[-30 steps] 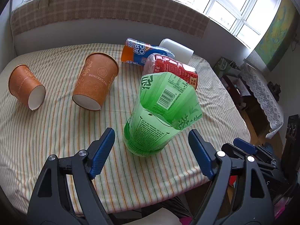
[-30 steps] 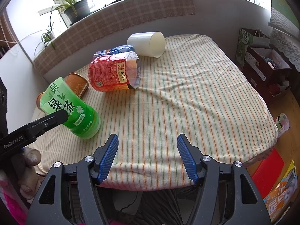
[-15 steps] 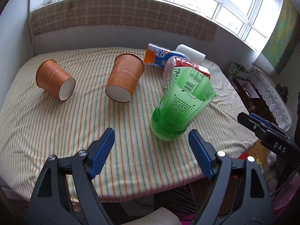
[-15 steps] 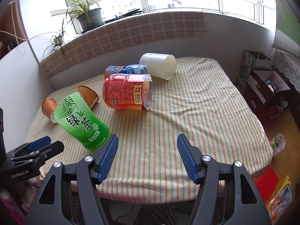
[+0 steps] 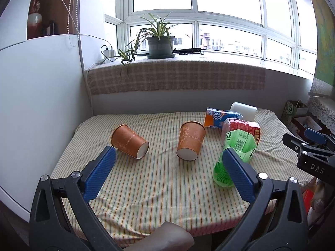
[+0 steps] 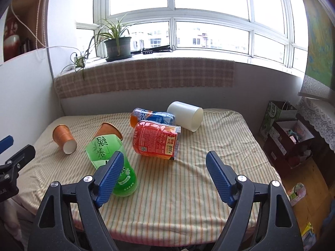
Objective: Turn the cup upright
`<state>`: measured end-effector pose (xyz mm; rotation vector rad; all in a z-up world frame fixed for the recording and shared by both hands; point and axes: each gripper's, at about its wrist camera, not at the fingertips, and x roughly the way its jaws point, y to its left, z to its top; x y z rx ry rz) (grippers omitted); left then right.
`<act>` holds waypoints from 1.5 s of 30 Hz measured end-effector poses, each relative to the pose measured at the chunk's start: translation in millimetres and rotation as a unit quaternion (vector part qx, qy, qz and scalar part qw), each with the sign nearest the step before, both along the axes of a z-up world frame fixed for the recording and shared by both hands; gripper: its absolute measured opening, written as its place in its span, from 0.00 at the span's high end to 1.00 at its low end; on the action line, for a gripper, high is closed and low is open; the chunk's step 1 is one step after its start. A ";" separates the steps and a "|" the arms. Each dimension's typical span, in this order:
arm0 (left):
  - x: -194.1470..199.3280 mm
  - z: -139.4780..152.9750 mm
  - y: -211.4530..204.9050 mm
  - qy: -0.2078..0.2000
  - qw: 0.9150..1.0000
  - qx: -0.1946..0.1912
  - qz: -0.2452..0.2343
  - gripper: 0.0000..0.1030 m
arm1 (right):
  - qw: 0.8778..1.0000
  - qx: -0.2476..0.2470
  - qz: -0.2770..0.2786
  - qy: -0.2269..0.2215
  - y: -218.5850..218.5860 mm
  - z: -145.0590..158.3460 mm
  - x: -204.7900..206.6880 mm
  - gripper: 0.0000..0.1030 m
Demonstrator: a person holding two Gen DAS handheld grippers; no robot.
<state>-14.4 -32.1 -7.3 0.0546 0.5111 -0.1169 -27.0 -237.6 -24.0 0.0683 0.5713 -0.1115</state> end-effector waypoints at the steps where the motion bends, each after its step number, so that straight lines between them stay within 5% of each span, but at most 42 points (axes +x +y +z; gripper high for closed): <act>1: -0.6 1.3 1.6 -0.002 1.000 -0.001 0.003 0.00 | 1.000 0.001 0.001 -0.002 1.1 0.5 0.3 0.22; 45: 3.4 -0.7 4.8 0.018 1.000 -0.015 0.009 0.00 | 1.000 -0.016 0.001 -0.010 11.5 3.1 2.1 0.21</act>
